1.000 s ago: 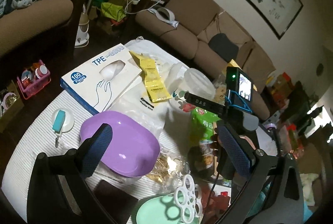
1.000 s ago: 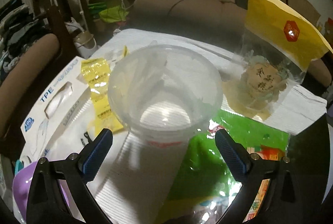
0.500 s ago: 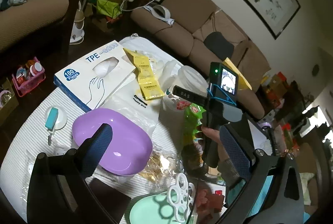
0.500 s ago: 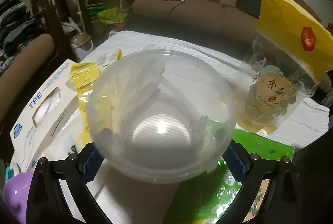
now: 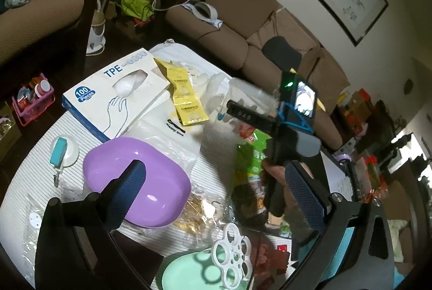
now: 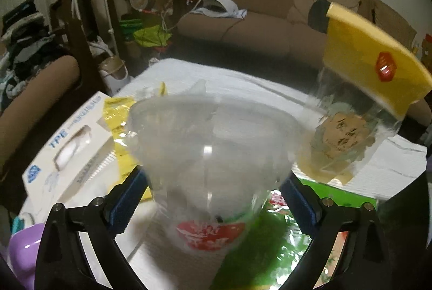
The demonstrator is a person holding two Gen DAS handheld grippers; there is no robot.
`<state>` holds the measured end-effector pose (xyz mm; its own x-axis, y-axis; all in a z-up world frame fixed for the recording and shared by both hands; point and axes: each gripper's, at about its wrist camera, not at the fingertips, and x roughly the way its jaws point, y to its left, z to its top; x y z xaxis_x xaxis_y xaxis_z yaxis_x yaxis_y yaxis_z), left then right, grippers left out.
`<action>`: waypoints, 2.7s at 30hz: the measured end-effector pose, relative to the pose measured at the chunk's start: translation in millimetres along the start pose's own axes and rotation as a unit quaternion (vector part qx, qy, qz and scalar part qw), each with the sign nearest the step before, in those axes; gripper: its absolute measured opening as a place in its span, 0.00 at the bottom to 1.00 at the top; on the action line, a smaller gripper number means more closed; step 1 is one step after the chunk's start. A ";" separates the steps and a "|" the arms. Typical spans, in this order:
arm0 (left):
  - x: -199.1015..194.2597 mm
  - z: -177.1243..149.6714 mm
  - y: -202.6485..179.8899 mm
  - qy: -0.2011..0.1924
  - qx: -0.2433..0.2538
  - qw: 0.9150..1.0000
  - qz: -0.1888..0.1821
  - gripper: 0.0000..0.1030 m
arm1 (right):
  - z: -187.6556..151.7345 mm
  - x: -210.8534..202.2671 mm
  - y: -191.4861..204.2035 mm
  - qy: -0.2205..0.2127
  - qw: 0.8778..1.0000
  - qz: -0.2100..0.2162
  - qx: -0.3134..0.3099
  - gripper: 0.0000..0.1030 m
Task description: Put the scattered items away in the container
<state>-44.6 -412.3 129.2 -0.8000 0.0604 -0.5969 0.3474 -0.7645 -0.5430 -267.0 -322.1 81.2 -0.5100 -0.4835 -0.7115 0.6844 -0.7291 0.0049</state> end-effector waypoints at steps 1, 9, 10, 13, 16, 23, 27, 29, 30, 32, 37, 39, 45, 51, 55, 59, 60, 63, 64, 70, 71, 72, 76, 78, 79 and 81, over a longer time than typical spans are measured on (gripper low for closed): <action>0.2 -0.5 -1.3 0.001 0.003 1.000 0.001 1.00 | 1.4 -8.7 -1.7 -0.001 1.000 0.008 0.002 0.95; 11.2 -6.2 -4.0 0.026 -0.010 0.999 -0.032 1.00 | -11.2 -88.5 -22.0 0.022 0.995 0.090 0.032 0.94; 14.3 -7.7 -3.7 0.034 -0.018 0.998 -0.045 1.00 | -16.9 -98.4 -24.9 0.029 0.994 0.100 0.037 0.94; 24.5 -14.5 -5.7 0.063 -0.041 0.992 -0.096 1.00 | -37.9 -131.6 -37.2 0.042 0.989 0.132 0.057 0.93; 39.5 -26.8 -12.7 0.103 -0.067 0.980 -0.159 1.00 | -61.0 -159.3 -50.7 0.053 0.983 0.152 0.084 0.92; 88.6 -77.5 -47.4 0.222 -0.111 0.934 -0.256 1.00 | -119.4 -202.5 -86.0 0.092 0.961 0.187 0.179 0.70; 96.7 -99.7 -71.1 0.258 -0.086 0.925 -0.264 1.00 | -151.7 -217.9 -115.3 0.096 0.953 0.184 0.221 0.69; 96.2 -110.0 -83.3 0.270 -0.069 0.925 -0.259 1.00 | -168.4 -225.0 -127.6 0.101 0.948 0.183 0.242 0.69; 96.0 -114.3 -88.2 0.276 -0.063 0.924 -0.257 1.00 | -175.9 -229.2 -131.3 0.100 0.946 0.182 0.248 0.69; 93.3 -124.1 -99.2 0.292 -0.047 0.920 -0.259 1.00 | -191.0 -237.4 -139.5 0.098 0.940 0.191 0.267 0.69; 60.4 -141.9 -134.9 0.302 0.018 0.914 -0.271 1.00 | -229.1 -279.8 -156.1 0.067 0.923 0.220 0.308 0.69; 45.6 -145.9 -145.4 0.300 0.038 0.909 -0.288 1.00 | -239.8 -296.2 -160.0 0.065 0.925 0.218 0.305 0.69; 21.8 -110.6 -118.6 0.206 0.028 0.951 -0.229 1.00 | -263.2 -334.1 -159.6 0.062 0.960 0.151 0.227 0.72; 40.5 -80.5 -55.9 0.155 -0.060 0.974 -0.156 1.00 | -254.9 -337.3 -163.5 0.052 0.972 0.125 0.194 0.79; 62.9 -88.0 -55.6 0.177 -0.073 0.968 -0.161 1.00 | -211.8 -323.1 -164.8 0.037 0.983 0.102 0.146 0.81; 74.8 -87.4 -73.2 0.188 -0.064 0.964 -0.174 1.00 | -153.6 -295.5 -155.0 0.025 0.993 0.078 0.085 0.84; 75.5 -86.1 -75.9 0.187 -0.064 0.965 -0.174 1.00 | -139.9 -284.4 -146.9 0.023 0.996 0.068 0.056 0.86; 74.9 -78.3 -73.8 0.181 -0.071 0.965 -0.175 1.00 | -118.5 -249.5 -114.8 0.026 0.998 0.028 -0.041 0.93; 74.0 -75.9 -70.3 0.178 -0.075 0.966 -0.174 1.00 | -115.6 -234.8 -101.0 0.032 0.996 0.009 -0.079 0.93; 70.1 -63.1 -42.7 0.160 -0.108 0.966 -0.171 1.00 | -124.7 -168.6 -65.0 0.067 0.986 -0.021 -0.149 0.94; 69.9 -62.1 -40.5 0.159 -0.110 0.966 -0.172 1.00 | -126.1 -162.4 -66.3 0.074 0.987 -0.010 -0.141 0.94; 70.0 -61.3 -38.8 0.159 -0.111 0.965 -0.174 1.00 | -126.7 -157.8 -68.1 0.079 0.989 0.004 -0.128 0.94; 71.9 -61.8 -40.4 0.165 -0.106 0.964 -0.179 1.00 | -121.4 -150.5 -65.7 0.088 0.991 0.023 -0.100 0.94; 73.9 -62.0 -42.1 0.168 -0.106 0.963 -0.181 1.00 | -118.3 -153.7 -61.3 0.086 0.991 0.023 -0.099 0.94; 74.4 -62.2 -42.4 0.168 -0.106 0.963 -0.183 1.00 | -117.4 -156.6 -57.4 0.082 0.991 0.026 -0.102 0.94; 75.0 -62.4 -43.8 0.169 -0.106 0.962 -0.185 1.00 | -118.9 -157.4 -48.6 0.083 0.989 0.018 -0.120 0.94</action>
<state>-89.3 -334.2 71.4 -0.6956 0.5366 -0.4777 0.1896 -0.5042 -0.8425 -158.0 -153.0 109.4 -0.4042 -0.4055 -0.8199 0.8141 -0.5681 -0.1204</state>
